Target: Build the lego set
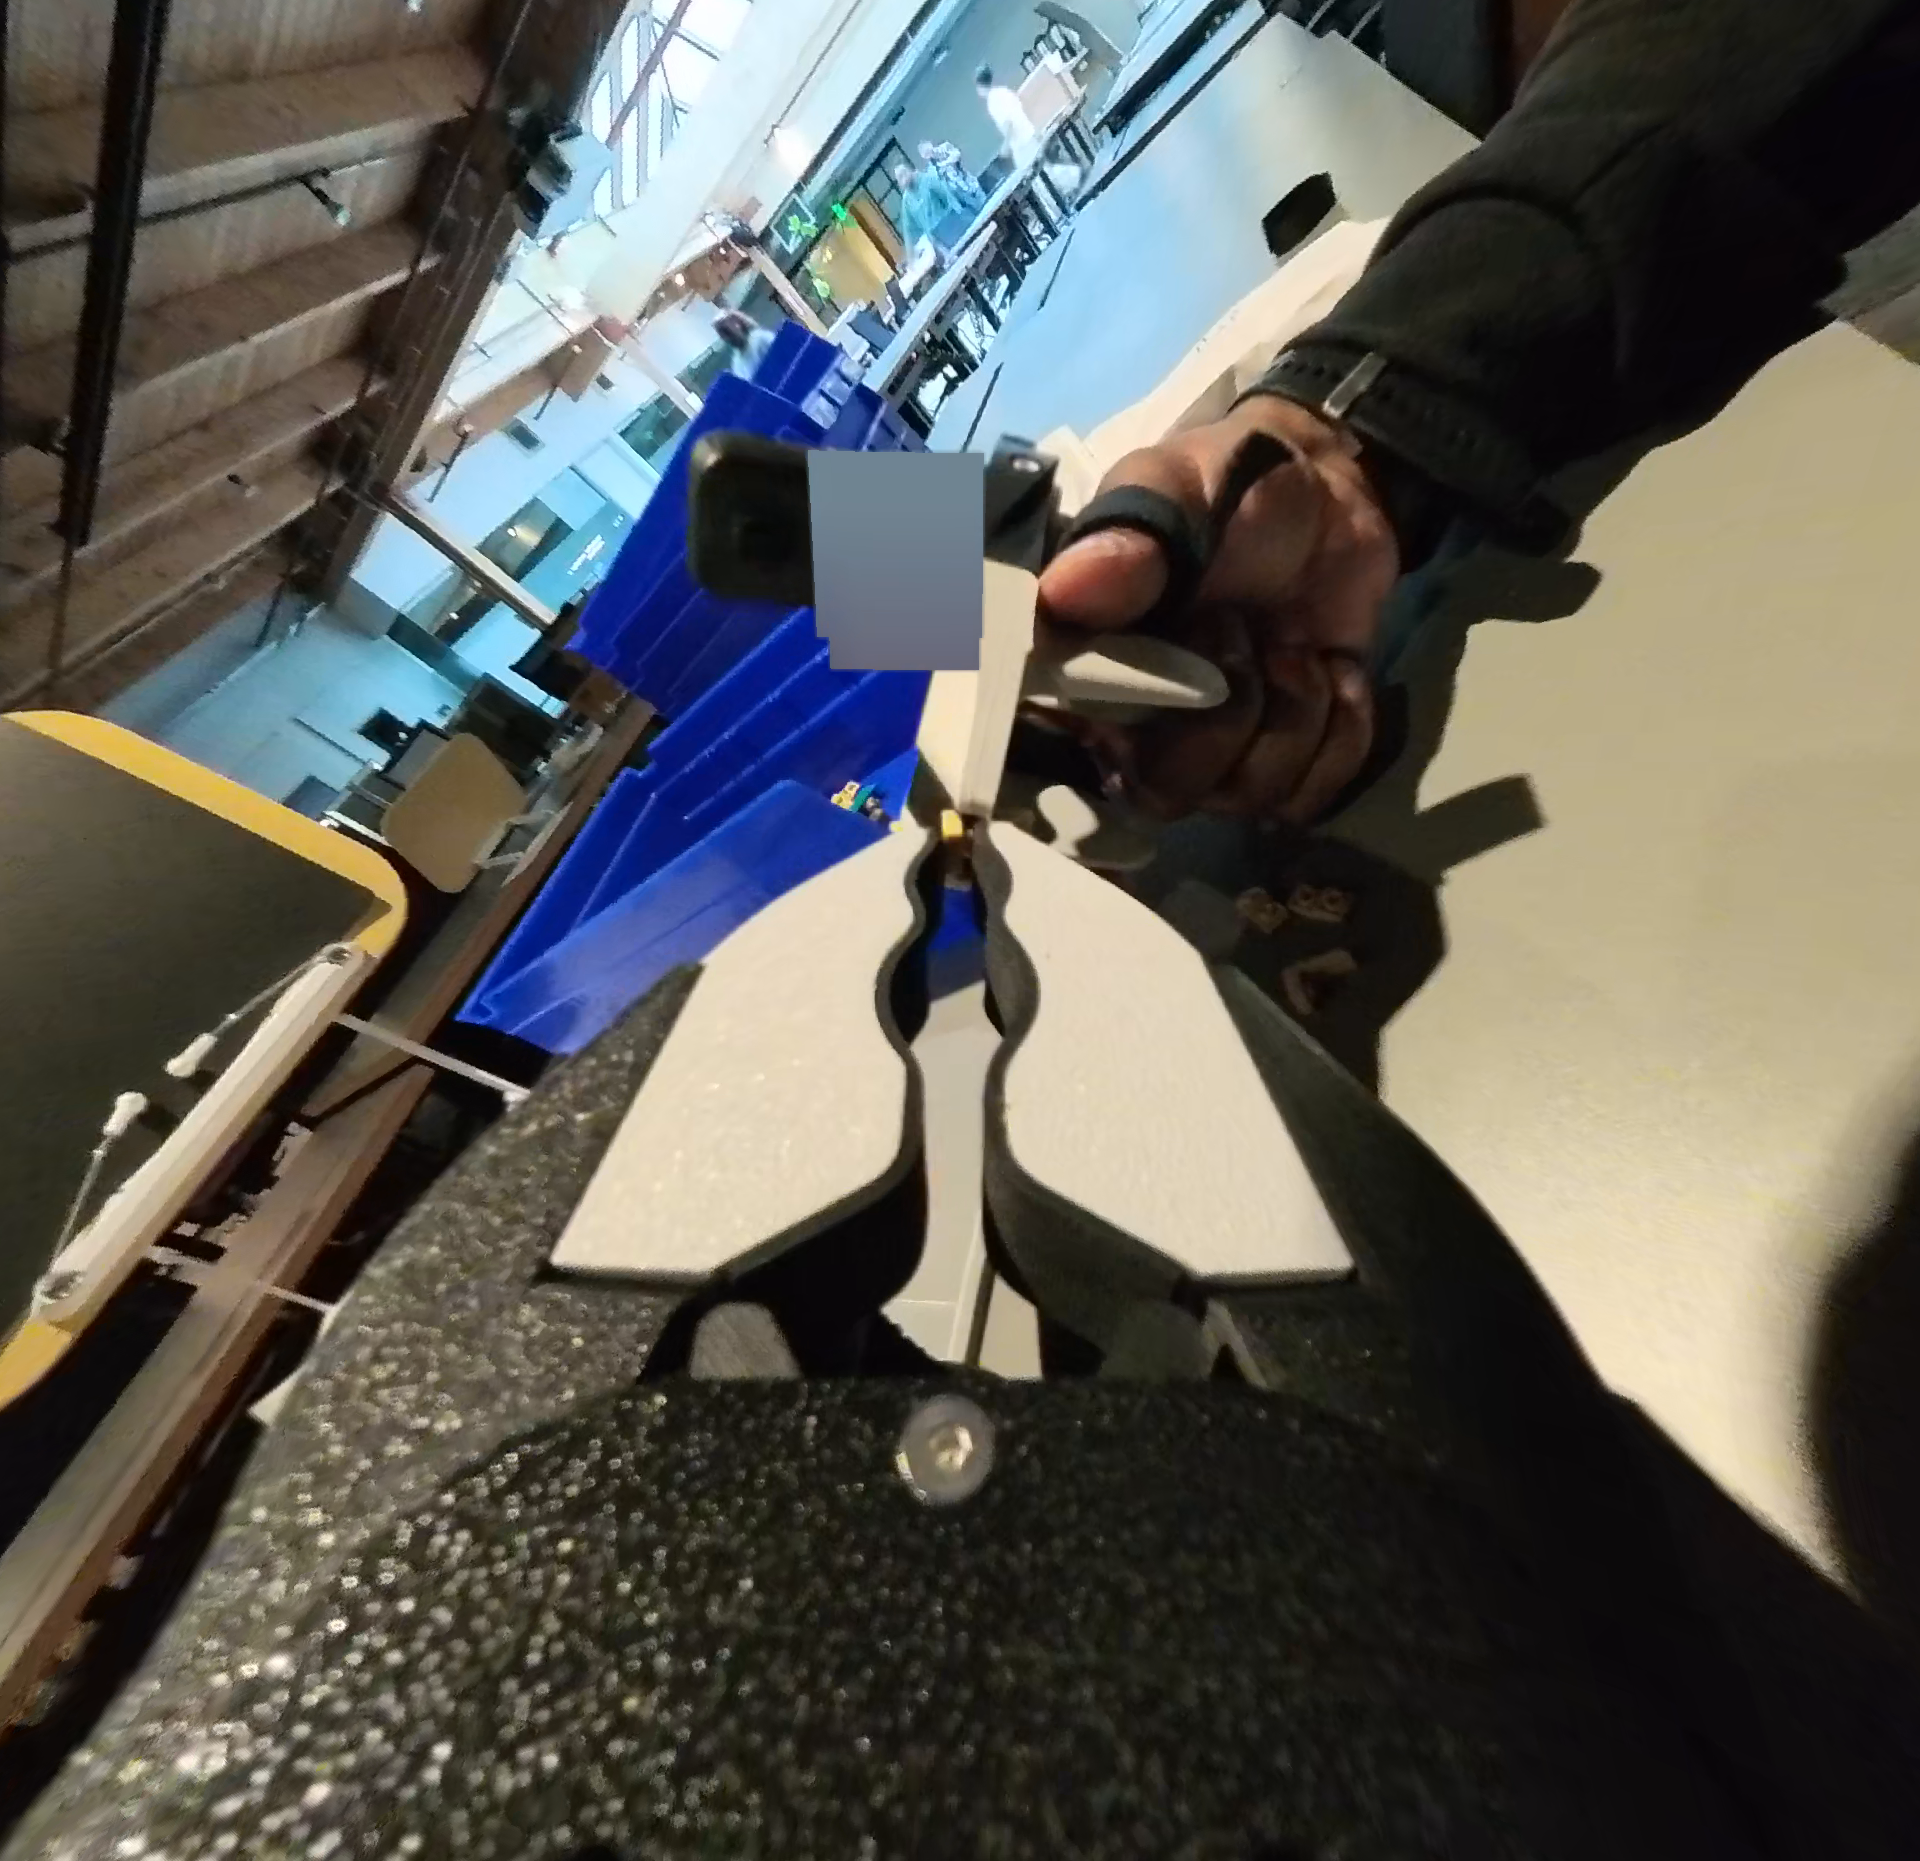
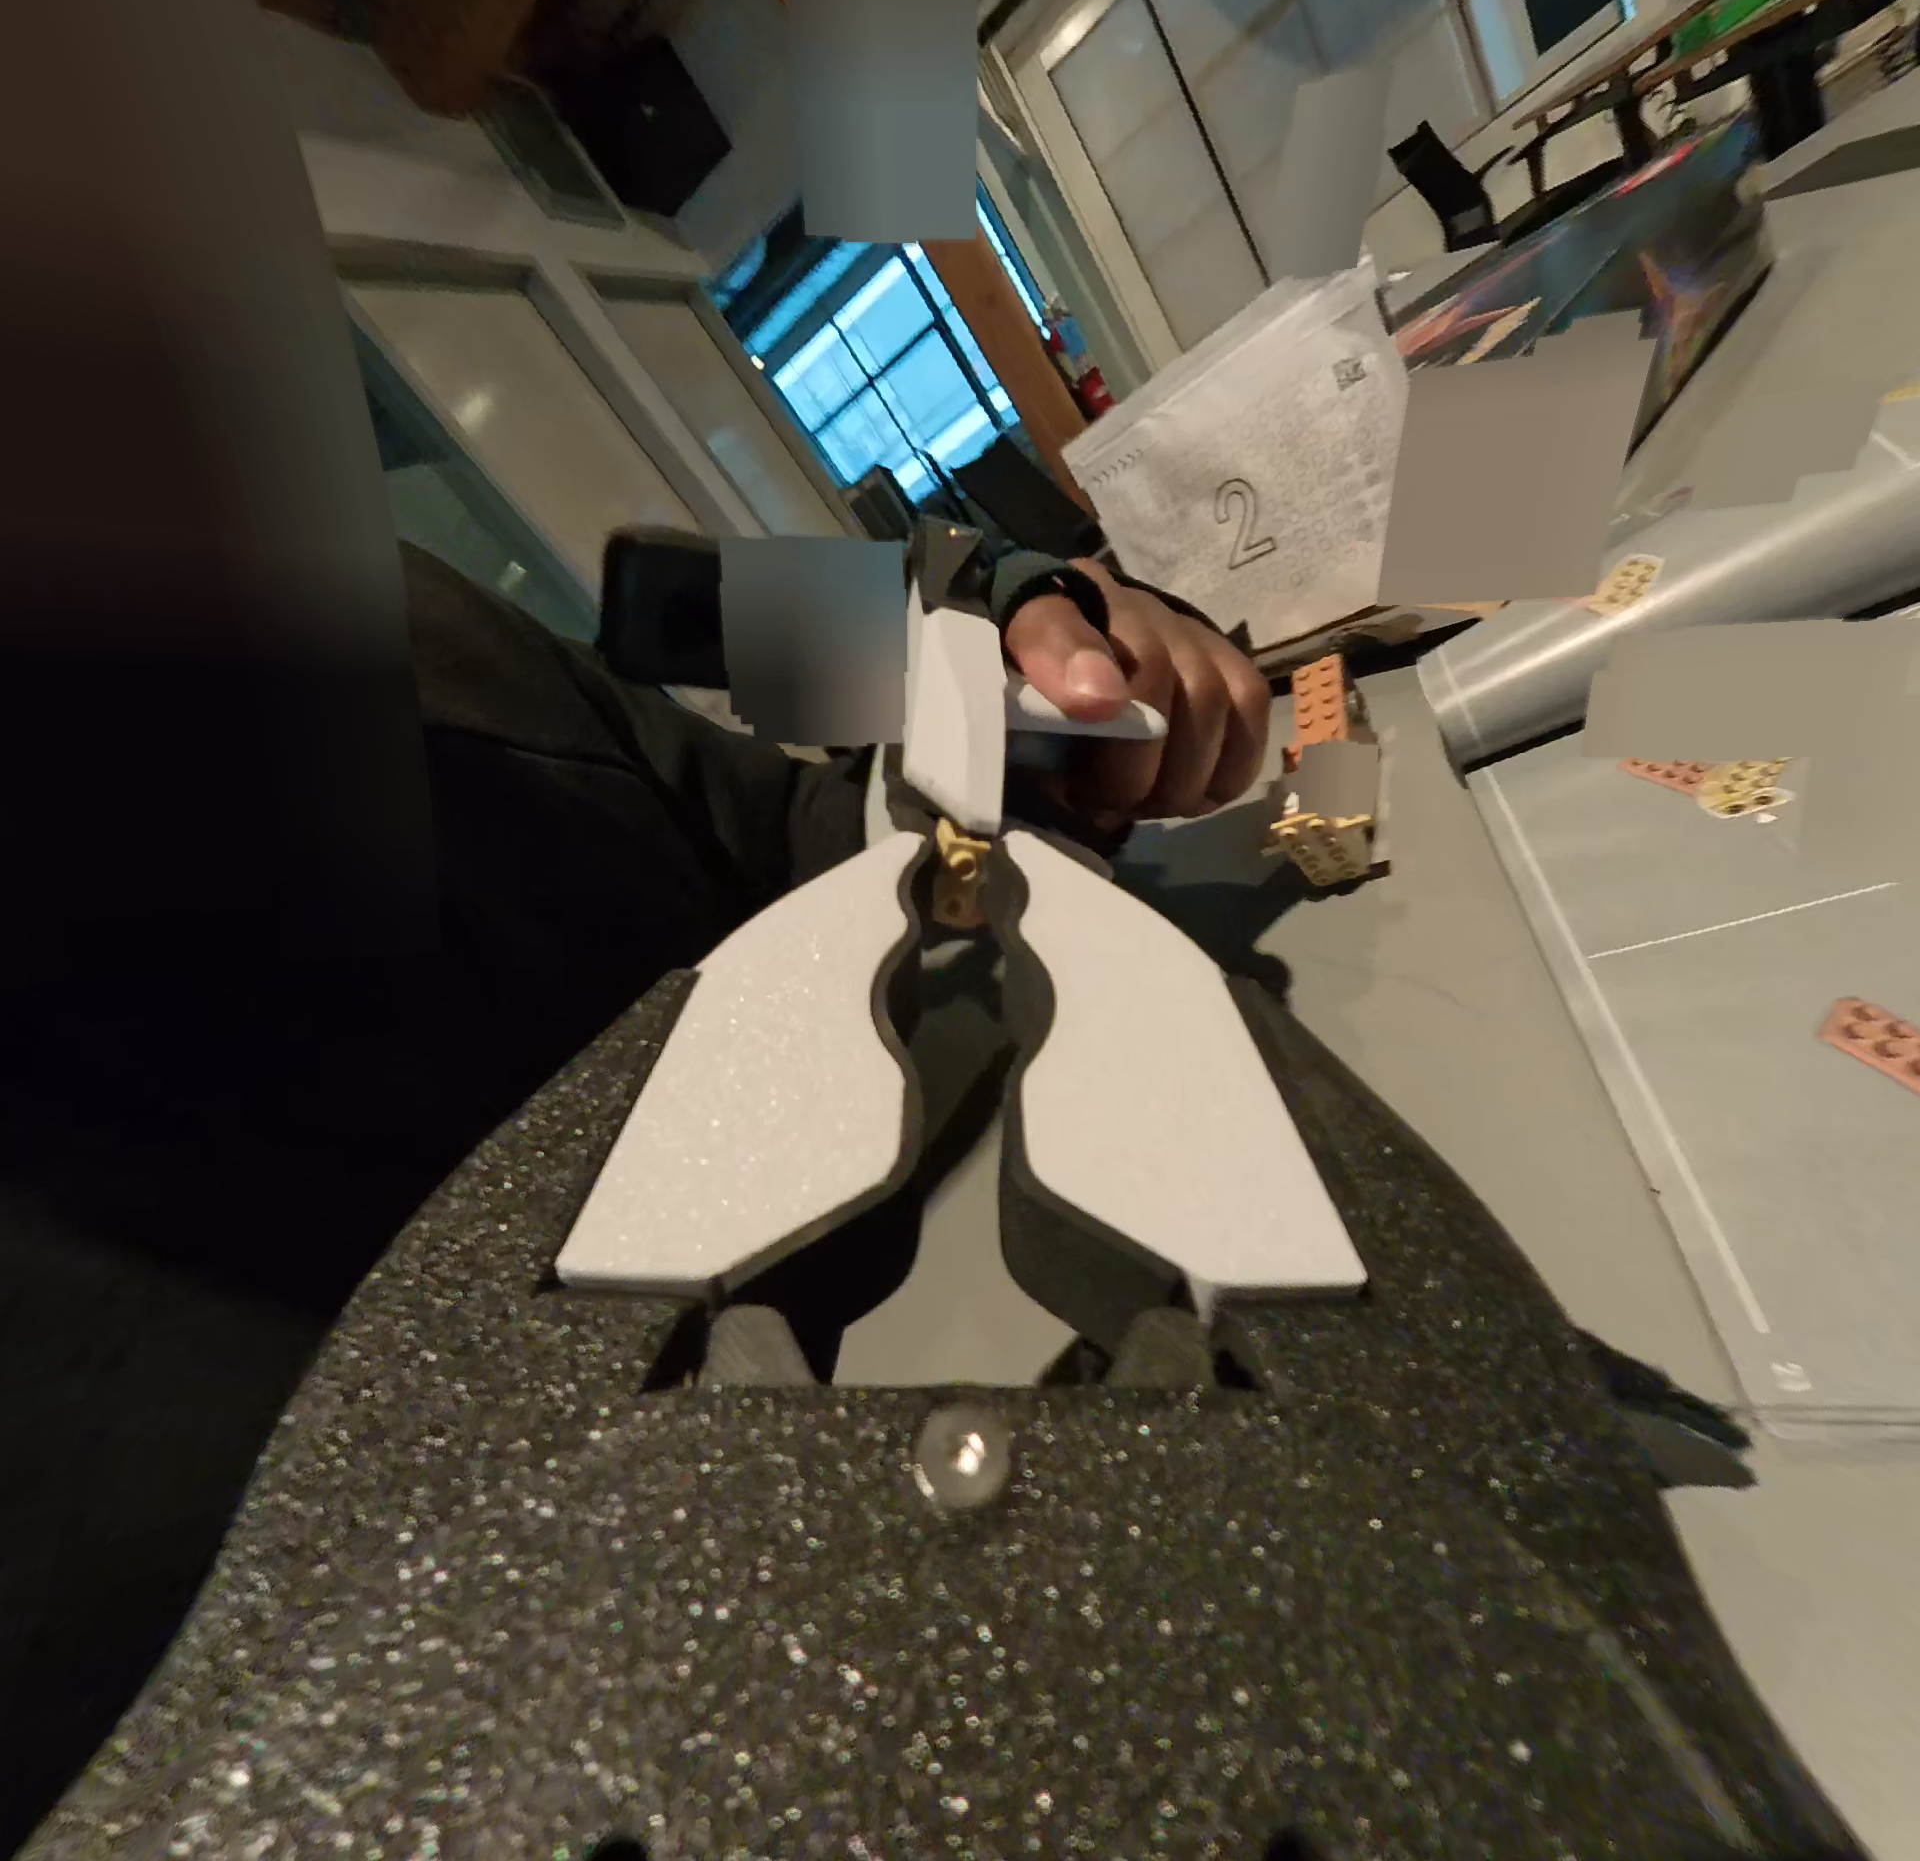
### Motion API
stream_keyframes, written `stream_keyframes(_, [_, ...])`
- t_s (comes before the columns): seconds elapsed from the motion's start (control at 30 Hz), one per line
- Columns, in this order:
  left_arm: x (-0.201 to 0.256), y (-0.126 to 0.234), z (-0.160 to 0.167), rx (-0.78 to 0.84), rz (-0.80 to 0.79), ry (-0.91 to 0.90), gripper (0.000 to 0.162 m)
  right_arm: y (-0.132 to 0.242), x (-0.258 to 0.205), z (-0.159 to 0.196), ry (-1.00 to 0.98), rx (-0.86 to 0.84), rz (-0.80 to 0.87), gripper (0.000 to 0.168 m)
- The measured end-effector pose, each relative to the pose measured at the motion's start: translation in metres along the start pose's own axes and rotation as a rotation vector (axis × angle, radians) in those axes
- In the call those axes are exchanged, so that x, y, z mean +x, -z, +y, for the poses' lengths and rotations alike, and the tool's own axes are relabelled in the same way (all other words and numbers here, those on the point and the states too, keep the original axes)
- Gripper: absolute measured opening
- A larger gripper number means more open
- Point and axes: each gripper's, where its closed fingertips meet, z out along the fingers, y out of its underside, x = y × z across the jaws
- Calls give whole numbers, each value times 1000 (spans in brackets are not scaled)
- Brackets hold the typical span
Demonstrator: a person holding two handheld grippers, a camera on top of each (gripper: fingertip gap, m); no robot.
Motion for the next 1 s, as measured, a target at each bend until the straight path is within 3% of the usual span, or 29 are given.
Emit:
stream_keyframes(0.2, [-6, 0, 3, -3, 5, 141, 4, 2, 7, 3, 195, -57, 103, 30])
stream_keyframes(0.47, [-29, 11, 0, 43, -47, 314, 4, 11, 3, -12, 598, -46, 279, 29])
stream_keyframes(0.67, [-24, 10, -14, 103, 62, 576, 4, 13, 1, -11, 965, -131, 430, 27])
stream_keyframes(1.0, [-21, 6, -4, 122, 181, 985, 4, 17, 5, -13, 1196, -202, 561, 23])
